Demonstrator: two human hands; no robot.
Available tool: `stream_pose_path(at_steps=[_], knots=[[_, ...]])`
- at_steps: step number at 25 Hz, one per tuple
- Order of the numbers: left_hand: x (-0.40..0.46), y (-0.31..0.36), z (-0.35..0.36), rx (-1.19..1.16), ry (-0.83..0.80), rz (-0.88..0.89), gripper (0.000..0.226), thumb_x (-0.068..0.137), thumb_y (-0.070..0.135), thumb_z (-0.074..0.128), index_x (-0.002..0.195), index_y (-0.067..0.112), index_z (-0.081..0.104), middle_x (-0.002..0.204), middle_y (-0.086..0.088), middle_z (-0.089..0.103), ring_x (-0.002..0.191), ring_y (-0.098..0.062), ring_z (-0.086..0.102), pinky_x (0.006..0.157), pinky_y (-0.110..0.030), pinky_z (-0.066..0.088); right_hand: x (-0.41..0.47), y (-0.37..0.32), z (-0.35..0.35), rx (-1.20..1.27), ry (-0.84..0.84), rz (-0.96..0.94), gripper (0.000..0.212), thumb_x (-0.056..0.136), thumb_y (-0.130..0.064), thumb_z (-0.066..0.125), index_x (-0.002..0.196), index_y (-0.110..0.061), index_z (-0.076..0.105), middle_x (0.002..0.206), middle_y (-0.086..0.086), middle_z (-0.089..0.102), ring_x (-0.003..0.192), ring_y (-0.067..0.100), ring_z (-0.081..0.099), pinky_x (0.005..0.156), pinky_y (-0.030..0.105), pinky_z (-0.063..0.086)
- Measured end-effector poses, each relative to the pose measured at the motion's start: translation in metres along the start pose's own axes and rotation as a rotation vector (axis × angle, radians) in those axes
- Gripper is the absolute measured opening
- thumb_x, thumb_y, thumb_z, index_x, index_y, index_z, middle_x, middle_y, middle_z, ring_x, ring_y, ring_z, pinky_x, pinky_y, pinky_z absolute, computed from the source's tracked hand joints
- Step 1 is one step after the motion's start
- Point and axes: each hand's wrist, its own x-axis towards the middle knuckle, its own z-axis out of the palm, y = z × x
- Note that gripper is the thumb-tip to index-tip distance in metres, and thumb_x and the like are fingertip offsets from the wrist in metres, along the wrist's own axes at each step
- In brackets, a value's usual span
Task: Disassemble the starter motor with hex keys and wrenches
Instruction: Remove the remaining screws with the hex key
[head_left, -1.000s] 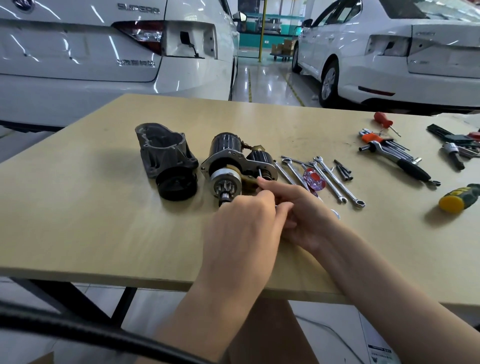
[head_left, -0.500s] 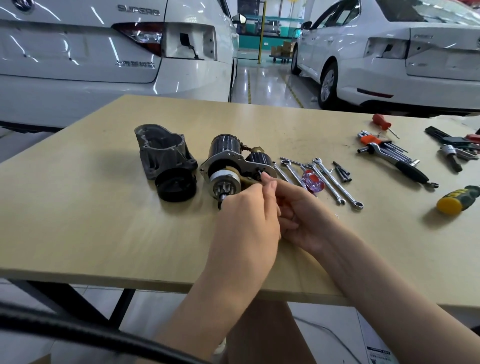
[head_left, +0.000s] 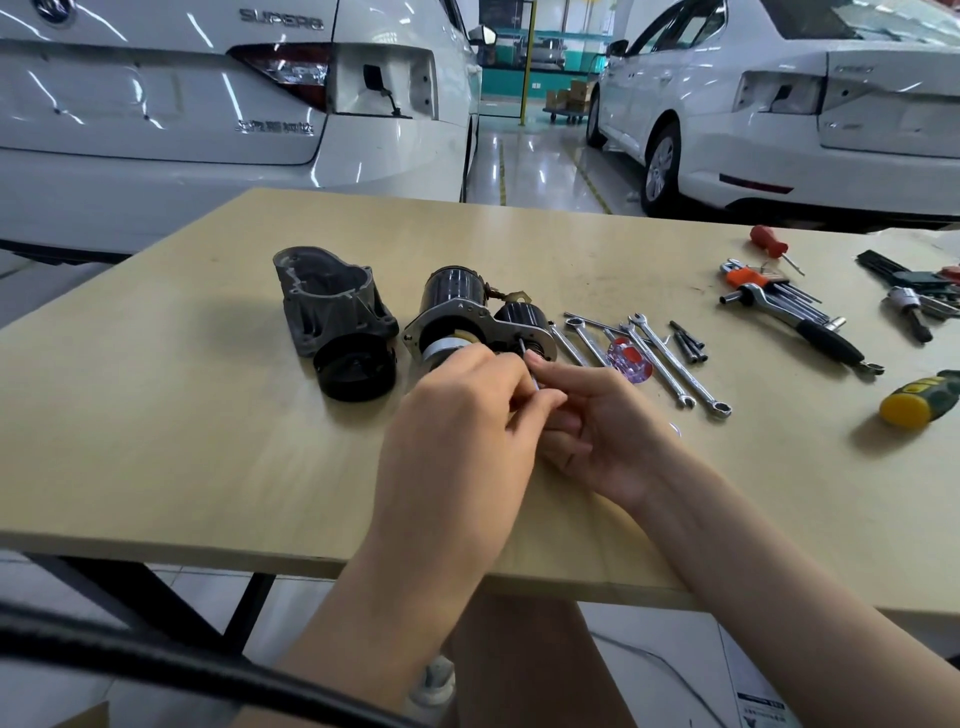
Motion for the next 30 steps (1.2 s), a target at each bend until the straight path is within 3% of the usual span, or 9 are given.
stream_pose_path(at_steps=[6,9,11,13,15,18,22,26,30], knots=[[0.005,0.001,-0.004,-0.006,-0.030,-0.008,0.016,0.075,0.023,0.082,0.074,0.013,0.070,0.072,0.003,0.059,0.058,-0.014,0.046,0.059,-0.038,0.047,0.001,0.001,0.000,0.017,-0.013,-0.013,0.016,0.069,-0.021,0.066,0.055,-0.013,0.065,0.055,-0.003,0.044,0.031,0.003,0.029,0.026,0.011,0.020],[0.008,-0.003,-0.012,-0.006,-0.173,0.215,0.014,0.075,0.016,0.076,0.089,0.015,0.074,0.085,0.004,0.061,0.066,-0.010,0.049,0.061,-0.037,0.052,0.001,0.000,0.001,-0.005,-0.010,-0.047,0.013,0.061,-0.021,0.066,0.050,-0.015,0.066,0.046,-0.006,0.043,0.029,0.004,0.029,0.026,0.011,0.020],[0.012,-0.005,-0.015,0.025,-0.215,0.345,0.008,0.078,0.017,0.070,0.084,0.014,0.075,0.086,0.001,0.063,0.071,-0.016,0.059,0.059,-0.040,0.054,0.000,0.000,0.001,-0.009,-0.028,-0.057,0.015,0.061,-0.021,0.064,0.047,-0.016,0.065,0.041,-0.008,0.041,0.029,0.004,0.030,0.027,0.010,0.020],[0.016,-0.007,-0.015,0.037,-0.200,0.355,0.009,0.080,0.018,0.069,0.083,0.012,0.074,0.082,0.000,0.063,0.071,-0.019,0.060,0.058,-0.041,0.053,-0.001,-0.001,0.002,-0.018,-0.046,-0.055,0.018,0.062,-0.022,0.063,0.046,-0.016,0.065,0.042,-0.008,0.046,0.029,0.004,0.032,0.027,0.010,0.019],[0.018,-0.009,-0.014,0.027,-0.188,0.321,0.011,0.079,0.021,0.070,0.084,0.012,0.075,0.080,0.002,0.063,0.069,-0.017,0.058,0.059,-0.040,0.052,-0.001,0.000,0.002,-0.034,-0.054,-0.052,0.019,0.064,-0.024,0.063,0.047,-0.016,0.065,0.044,-0.007,0.051,0.029,0.003,0.033,0.027,0.009,0.019],[0.019,-0.012,-0.012,-0.050,-0.149,0.217,0.010,0.078,0.020,0.075,0.075,0.011,0.074,0.074,0.004,0.063,0.063,-0.014,0.056,0.059,-0.035,0.050,0.000,0.001,0.003,-0.029,-0.017,-0.041,0.015,0.061,-0.025,0.068,0.063,-0.014,0.058,0.046,-0.007,0.042,0.030,0.003,0.029,0.027,0.010,0.018],[0.021,-0.006,-0.008,-0.192,-0.079,0.028,0.008,0.072,0.014,0.083,0.068,0.013,0.076,0.061,0.008,0.063,0.058,-0.007,0.056,0.054,-0.007,0.038,0.000,0.001,0.003,-0.009,0.013,-0.039,0.022,0.066,-0.027,0.068,0.074,-0.013,0.054,0.054,-0.005,0.040,0.032,0.003,0.029,0.027,0.011,0.020],[0.019,-0.001,-0.004,-0.264,-0.044,-0.122,0.012,0.071,0.018,0.084,0.064,0.017,0.075,0.054,0.008,0.065,0.054,-0.007,0.060,0.050,-0.006,0.039,-0.001,-0.001,-0.001,0.078,-0.011,-0.005,0.005,0.069,-0.016,0.060,0.068,-0.011,0.058,0.050,-0.003,0.042,0.031,0.003,0.029,0.027,0.012,0.019],[0.011,-0.003,-0.003,-0.314,-0.035,-0.260,0.012,0.068,0.021,0.086,0.064,0.021,0.075,0.053,0.012,0.064,0.047,-0.001,0.057,0.051,-0.008,0.041,-0.002,0.001,-0.001,0.073,-0.051,0.031,0.021,0.072,-0.016,0.059,0.054,-0.012,0.068,0.046,-0.006,0.042,0.031,0.003,0.029,0.028,0.010,0.018]])
